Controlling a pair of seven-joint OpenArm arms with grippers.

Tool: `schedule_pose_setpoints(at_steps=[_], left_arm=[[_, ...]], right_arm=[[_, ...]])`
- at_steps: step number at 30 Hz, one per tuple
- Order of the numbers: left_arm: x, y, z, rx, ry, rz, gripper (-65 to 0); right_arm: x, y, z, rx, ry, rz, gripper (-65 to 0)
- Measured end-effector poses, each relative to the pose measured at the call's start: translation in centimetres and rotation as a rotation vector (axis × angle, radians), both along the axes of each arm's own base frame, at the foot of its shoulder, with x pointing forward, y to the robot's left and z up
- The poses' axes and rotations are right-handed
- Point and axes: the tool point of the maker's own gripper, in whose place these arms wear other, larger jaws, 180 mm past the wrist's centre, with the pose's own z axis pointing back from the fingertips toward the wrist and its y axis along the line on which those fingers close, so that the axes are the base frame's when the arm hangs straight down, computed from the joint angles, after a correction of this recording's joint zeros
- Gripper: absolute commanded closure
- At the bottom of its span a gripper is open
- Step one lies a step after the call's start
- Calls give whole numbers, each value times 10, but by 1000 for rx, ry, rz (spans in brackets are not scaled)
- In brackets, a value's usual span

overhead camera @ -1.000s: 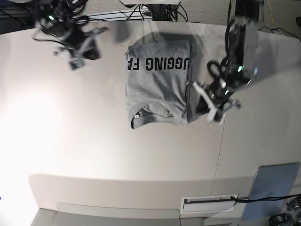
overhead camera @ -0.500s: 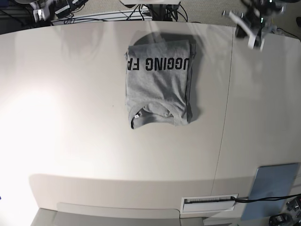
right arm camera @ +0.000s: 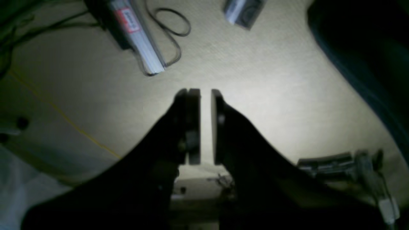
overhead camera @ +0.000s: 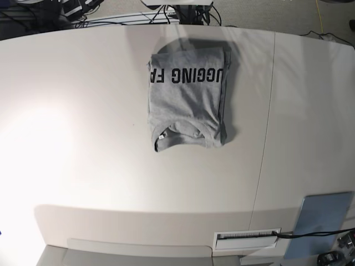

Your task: Fold the T-shirt properly

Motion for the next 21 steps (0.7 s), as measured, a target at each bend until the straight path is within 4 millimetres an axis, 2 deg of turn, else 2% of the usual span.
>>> schedule_pose_setpoints(at_steps=[5, 9, 14, 17, 21], left_arm=[[16, -13, -40, -23, 38, 16, -275], [50, -25, -60, -24, 54, 40, -275], [94, -35, -73, 6, 54, 33, -275], [96, -45, -75, 0, 67, 13, -275], [93, -52, -77, 5, 83, 14, -275]], right_arm=[[22, -11, -38, 14, -48, -79, -62], [55, -11, -55, 31, -101, -131, -62], [100, 7, -67, 86, -153, -161, -62], [116, 8, -67, 94, -172, -158, -62], [120, 7, -67, 95, -170, -155, -62]])
